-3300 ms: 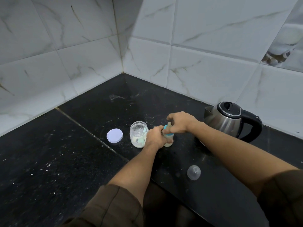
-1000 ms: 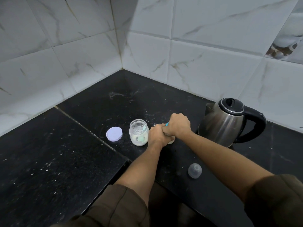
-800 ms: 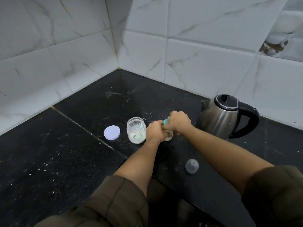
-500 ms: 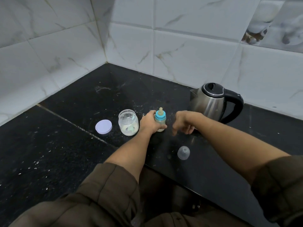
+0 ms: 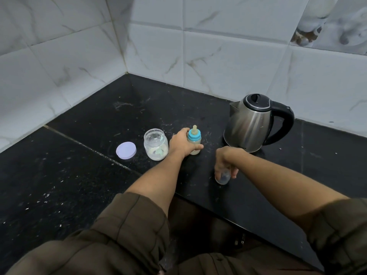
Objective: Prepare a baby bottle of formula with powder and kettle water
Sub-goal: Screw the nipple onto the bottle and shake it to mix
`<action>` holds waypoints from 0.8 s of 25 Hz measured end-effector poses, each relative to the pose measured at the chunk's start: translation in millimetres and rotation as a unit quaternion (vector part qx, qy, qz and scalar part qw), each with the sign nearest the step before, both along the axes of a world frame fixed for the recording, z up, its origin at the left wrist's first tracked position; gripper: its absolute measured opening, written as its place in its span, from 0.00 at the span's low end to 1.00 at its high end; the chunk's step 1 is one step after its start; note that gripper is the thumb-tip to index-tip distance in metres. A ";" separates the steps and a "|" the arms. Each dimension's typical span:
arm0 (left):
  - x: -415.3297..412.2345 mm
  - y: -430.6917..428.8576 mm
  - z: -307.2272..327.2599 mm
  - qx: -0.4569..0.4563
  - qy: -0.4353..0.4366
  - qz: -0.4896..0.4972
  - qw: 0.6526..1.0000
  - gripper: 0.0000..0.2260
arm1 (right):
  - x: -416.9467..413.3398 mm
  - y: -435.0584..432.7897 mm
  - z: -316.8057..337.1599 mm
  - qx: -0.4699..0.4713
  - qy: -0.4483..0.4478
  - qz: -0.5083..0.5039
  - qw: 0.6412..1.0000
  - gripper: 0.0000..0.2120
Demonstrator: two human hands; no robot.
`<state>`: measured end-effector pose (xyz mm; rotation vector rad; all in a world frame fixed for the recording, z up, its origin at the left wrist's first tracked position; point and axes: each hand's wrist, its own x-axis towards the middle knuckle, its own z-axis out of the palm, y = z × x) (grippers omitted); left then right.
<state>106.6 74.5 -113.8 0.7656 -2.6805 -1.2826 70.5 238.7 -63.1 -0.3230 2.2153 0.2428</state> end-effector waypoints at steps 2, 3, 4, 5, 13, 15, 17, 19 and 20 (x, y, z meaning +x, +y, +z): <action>0.8 -0.3 1.3 -0.007 0.001 0.001 1.000 0.37 | -6.2 -5.7 18.3 -0.040 0.052 0.004 0.998 0.28; 1.5 -0.4 2.5 -0.011 0.002 0.001 1.000 0.37 | -11.6 -9.5 29.4 -0.069 0.094 0.007 0.993 0.25; 2.2 -0.5 3.7 -0.012 0.003 0.002 1.000 0.36 | -17.8 -13.3 41.0 -0.100 0.143 0.011 0.985 0.22; 3.4 -0.4 4.8 -0.014 0.005 0.003 1.000 0.36 | -23.7 -16.8 53.2 -0.131 0.191 0.016 0.973 0.18; 2.9 0.5 11.4 -0.035 -0.009 0.004 0.999 0.26 | -41.1 -57.9 88.3 -0.314 0.294 0.060 0.901 0.22; 2.4 0.8 12.5 -0.052 -0.016 -0.008 0.998 0.23 | -37.9 -64.8 83.3 -0.306 0.290 0.074 0.904 0.20; 2.9 0.9 14.5 -0.063 -0.023 -0.010 0.998 0.20 | -36.9 -69.8 77.1 -0.283 0.283 0.095 0.912 0.17; 2.8 -0.3 15.6 -0.067 -0.029 -0.013 0.997 0.20 | -36.2 -72.4 70.9 -0.257 0.281 0.118 0.917 0.16; 2.8 -1.2 15.8 -0.068 -0.031 -0.015 0.997 0.19 | -36.3 -73.1 68.1 -0.247 0.284 0.128 0.918 0.16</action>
